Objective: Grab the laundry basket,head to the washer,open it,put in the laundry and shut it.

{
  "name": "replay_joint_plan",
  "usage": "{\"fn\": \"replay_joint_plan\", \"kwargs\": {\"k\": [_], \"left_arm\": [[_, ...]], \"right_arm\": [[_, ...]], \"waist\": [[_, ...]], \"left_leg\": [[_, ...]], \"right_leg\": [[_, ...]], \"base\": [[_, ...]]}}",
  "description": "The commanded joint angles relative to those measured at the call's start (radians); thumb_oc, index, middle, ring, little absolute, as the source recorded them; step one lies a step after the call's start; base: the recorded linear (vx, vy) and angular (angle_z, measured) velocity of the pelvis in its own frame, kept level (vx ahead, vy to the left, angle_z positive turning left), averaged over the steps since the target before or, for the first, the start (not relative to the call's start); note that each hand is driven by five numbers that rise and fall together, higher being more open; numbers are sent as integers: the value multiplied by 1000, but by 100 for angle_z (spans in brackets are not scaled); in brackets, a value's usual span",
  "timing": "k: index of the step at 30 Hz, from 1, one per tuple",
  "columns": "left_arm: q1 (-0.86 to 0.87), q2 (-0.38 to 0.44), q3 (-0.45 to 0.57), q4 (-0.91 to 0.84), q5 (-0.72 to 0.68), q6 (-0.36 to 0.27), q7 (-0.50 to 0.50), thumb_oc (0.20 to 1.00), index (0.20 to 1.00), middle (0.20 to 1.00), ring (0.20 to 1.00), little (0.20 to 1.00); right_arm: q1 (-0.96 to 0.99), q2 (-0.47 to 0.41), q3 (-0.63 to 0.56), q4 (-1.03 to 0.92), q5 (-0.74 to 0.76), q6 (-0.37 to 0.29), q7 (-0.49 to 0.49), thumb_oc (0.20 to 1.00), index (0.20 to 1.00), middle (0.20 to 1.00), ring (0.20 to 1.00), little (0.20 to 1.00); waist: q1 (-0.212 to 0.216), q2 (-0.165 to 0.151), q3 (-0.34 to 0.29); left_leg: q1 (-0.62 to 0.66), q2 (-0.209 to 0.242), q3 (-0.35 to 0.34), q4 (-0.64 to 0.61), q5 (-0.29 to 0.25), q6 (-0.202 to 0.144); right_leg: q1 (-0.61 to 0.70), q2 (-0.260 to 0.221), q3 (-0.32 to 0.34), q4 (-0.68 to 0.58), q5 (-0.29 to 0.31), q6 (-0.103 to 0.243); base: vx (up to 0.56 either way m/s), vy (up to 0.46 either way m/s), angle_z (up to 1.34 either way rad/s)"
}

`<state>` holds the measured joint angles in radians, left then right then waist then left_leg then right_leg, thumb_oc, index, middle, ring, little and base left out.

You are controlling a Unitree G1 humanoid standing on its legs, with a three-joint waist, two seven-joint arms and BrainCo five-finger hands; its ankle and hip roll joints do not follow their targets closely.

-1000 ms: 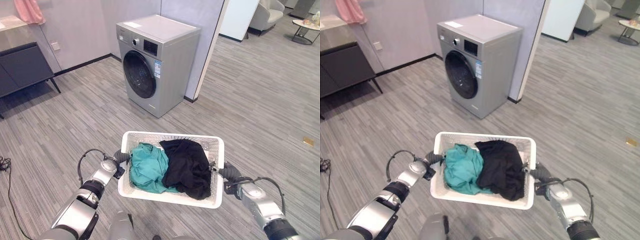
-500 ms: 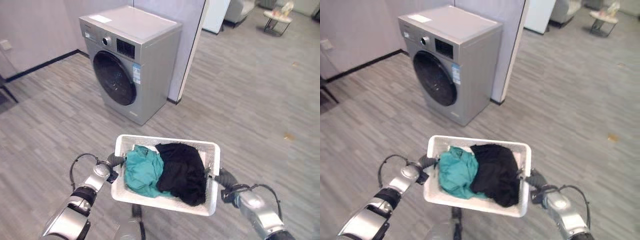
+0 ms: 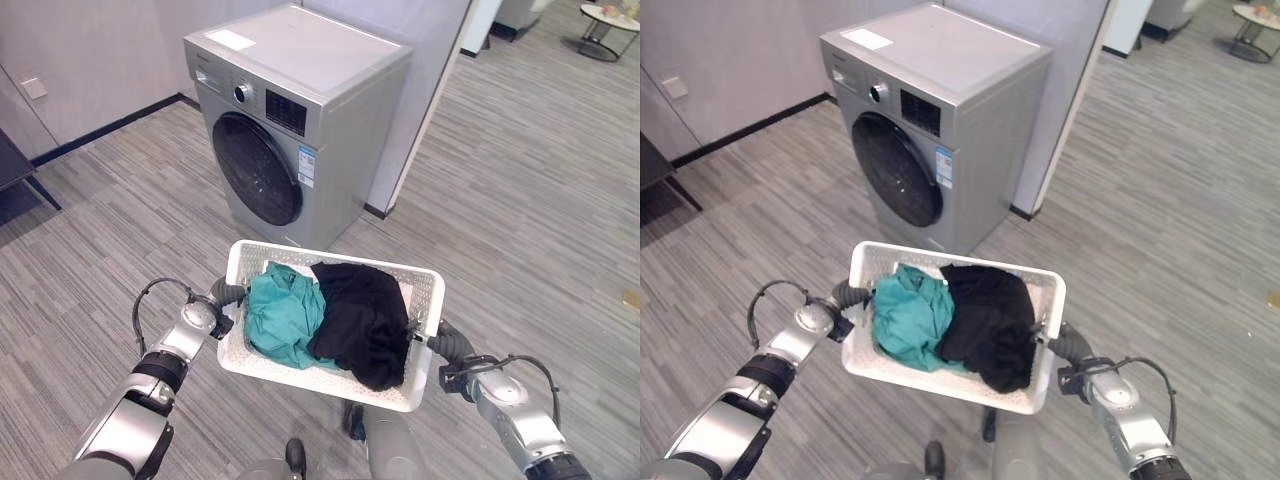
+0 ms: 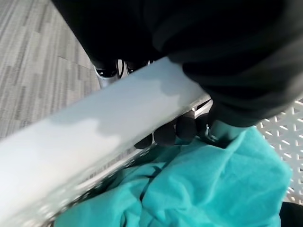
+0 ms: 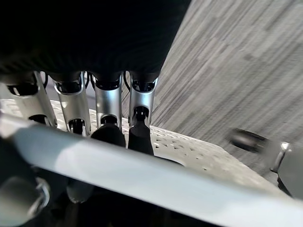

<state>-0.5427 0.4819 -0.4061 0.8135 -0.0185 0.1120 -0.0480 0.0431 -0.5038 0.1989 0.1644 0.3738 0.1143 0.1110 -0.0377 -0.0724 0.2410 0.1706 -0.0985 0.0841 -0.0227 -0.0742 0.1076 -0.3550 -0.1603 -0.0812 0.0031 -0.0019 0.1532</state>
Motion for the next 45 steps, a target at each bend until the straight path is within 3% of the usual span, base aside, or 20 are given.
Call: {"fn": "replay_joint_plan", "kwargs": {"k": [1, 2, 4, 5, 8, 10, 13, 14, 15, 16, 18, 20, 21, 22, 23, 25, 26, 28, 35, 45], "left_arm": [[-46, 63, 20, 0, 68, -42, 42, 200, 200, 200, 200, 200], [-42, 65, 27, 1, 73, -46, 42, 200, 200, 200, 200, 200], [-41, 71, 29, -1, 80, -45, 42, 200, 200, 200, 200, 200], [-40, 77, 30, -2, 102, -37, 28, 200, 200, 200, 200, 200], [-11, 68, 30, 23, 85, -42, 31, 200, 200, 200, 200, 200], [-3, 57, 31, 26, 66, -42, 26, 200, 200, 200, 200, 200], [5, 48, 21, 22, 50, -40, 22, 200, 200, 200, 200, 200], [5, 48, 21, 22, 49, -40, 22, 200, 200, 200, 200, 200], [4, 43, 22, 15, 48, -37, 23, 200, 200, 200, 200, 200], [-10, 39, 20, -6, 45, -32, 21, 200, 200, 200, 200, 200], [-21, 33, 18, -9, 44, -33, 28, 200, 200, 200, 200, 200], [-50, 1, 1, -1, 46, -31, 23, 200, 200, 200, 200, 200], [-50, 1, 0, -1, 46, -31, 23, 200, 200, 200, 200, 200], [-61, -9, -10, 8, 50, -35, 19, 200, 200, 200, 200, 200], [-63, -11, -11, 25, 59, -42, 34, 200, 200, 200, 200, 200], [-64, -5, -14, 24, 68, -61, 50, 200, 200, 200, 200, 200], [-57, 14, -15, 19, 52, -52, 30, 200, 200, 200, 200, 200], [-53, 32, -17, 20, 39, -59, 21, 200, 200, 200, 200, 200], [35, 107, 27, -48, 47, -72, 3, 200, 200, 200, 200, 200], [130, 197, 84, -140, 61, -78, -16, 200, 200, 200, 200, 200]], "right_arm": [[-100, -40, -114, -54, 50, -105, -21, 200, 200, 200, 200, 200], [-108, -48, -114, -53, 47, -105, -18, 200, 200, 200, 200, 200], [-109, -56, -115, -56, 46, -103, -16, 200, 200, 200, 200, 200], [-75, -64, -132, -90, 57, -94, -2, 200, 200, 200, 200, 200], [-62, -64, -126, -93, 69, -101, 4, 200, 200, 200, 200, 200], [-68, -71, -118, -91, 72, -95, 3, 200, 200, 200, 200, 200], [-79, -101, -111, -80, 104, -99, 1, 200, 200, 200, 200, 200], [-79, -102, -111, -80, 104, -99, 1, 200, 200, 200, 200, 200], [-78, -111, -115, -85, 111, -105, -3, 200, 200, 200, 200, 200], [-83, -126, -122, -94, 116, -101, -14, 200, 200, 200, 200, 200], [-85, -130, -130, -98, 114, -106, -26, 200, 200, 200, 200, 200], [-65, -133, -152, -131, 109, -100, -26, 200, 200, 200, 200, 200], [-64, -133, -152, -131, 109, -100, -26, 200, 200, 200, 200, 200], [-68, -138, -151, -142, 115, -107, -17, 200, 200, 200, 200, 200], [-61, -140, -147, -154, 115, -119, -15, 200, 200, 200, 200, 200], [-62, -154, -135, -182, 85, -143, -4, 200, 200, 200, 200, 200], [-75, -162, -123, -191, 91, -120, 10, 200, 200, 200, 200, 200], [-80, -150, -101, -233, 115, -112, 39, 200, 200, 200, 200, 200], [-38, -134, -49, -332, 105, -99, 122, 200, 200, 200, 200, 200], [-74, -93, 64, -359, 85, -72, 179, 200, 200, 200, 200, 200]], "waist": [[-9, 3, -57], [-7, 6, -58], [-13, 3, -60], [-17, -23, -81], [-32, -10, -118], [-38, 5, -123], [-38, 12, -125], [-40, 13, -126], [-40, -1, -115], [-33, -23, -87], [-34, -25, -79], [-29, -14, -67], [-29, -14, -67], [-18, -11, -69], [-9, 5, -70], [15, 16, -68], [18, 19, -70], [17, 30, -70], [36, 21, -104], [72, 20, -122]], "left_leg": [[-26, 128, 34, 50, -40, -93], [-4, 137, 28, 53, -50, -102], [12, 137, 17, 53, -59, -103], [37, 139, -4, 70, -76, -112], [80, 202, -41, 112, -57, -138], [69, 220, -51, 147, -41, -150], [-15, 282, -51, 363, 122, -181], [-20, 284, -54, 369, 120, -182], [-81, 308, -26, 479, 172, -189], [-164, 316, 20, 613, 169, -185], [-180, 329, 56, 619, 167, -190], [-247, 376, 154, 419, 156, -197], [-245, 375, 155, 417, 156, -197], [-278, 386, 165, 294, 153, -203], [-287, 395, 142, 135, 209, -225], [-296, 399, 67, 59, 263, -235], [-263, 386, 16, 72, 216, -226], [-238, 363, -1, 40, 193, -229], [-152, 304, 62, -63, 176, -203], [-166, 276, 43, -65, 154, -192]], "right_leg": [[93, -53, -45, -31, 163, 55], [83, -68, -85, -38, 179, 64], [88, -69, -89, -23, 188, 68], [130, -43, -72, 12, 192, 53], [158, 27, -69, 75, 154, 22], [175, 43, -91, 88, 134, 8], [253, 98, -130, 69, 83, -47], [253, 99, -133, 67, 84, -48], [275, 98, -145, 55, 75, -69], [310, 98, -154, 34, 60, -95], [323, 98, -167, 26, 49, -98], [369, 82, -195, -1, 34, -73], [369, 82, -195, -1, 34, -73], [380, 71, -204, -5, 29, -58], [381, 71, -195, 6, 6, -48], [397, 64, -180, 27, -14, -43], [387, 57, -163, 49, -23, -43], [374, 46, -136, 76, -23, -34], [383, 12, -107, 21, 19, 0], [397, -24, -132, -24, 51, 24]], "base": [[484, -205, 77], [348, -150, 52], [288, -156, 42], [375, -263, 45], [450, -346, 70], [263, -235, 23], [252, -307, 4], [104, -230, -9], [112, -330, -6], [172, -399, 25], [139, -179, 25], [156, 8, 12], [147, 90, 54], [143, 155, 36], [203, 194, -2], [171, 176, -12], [94, 118, -30], [113, 213, -85], [86, 199, -23], [0, 57, 7]]}}
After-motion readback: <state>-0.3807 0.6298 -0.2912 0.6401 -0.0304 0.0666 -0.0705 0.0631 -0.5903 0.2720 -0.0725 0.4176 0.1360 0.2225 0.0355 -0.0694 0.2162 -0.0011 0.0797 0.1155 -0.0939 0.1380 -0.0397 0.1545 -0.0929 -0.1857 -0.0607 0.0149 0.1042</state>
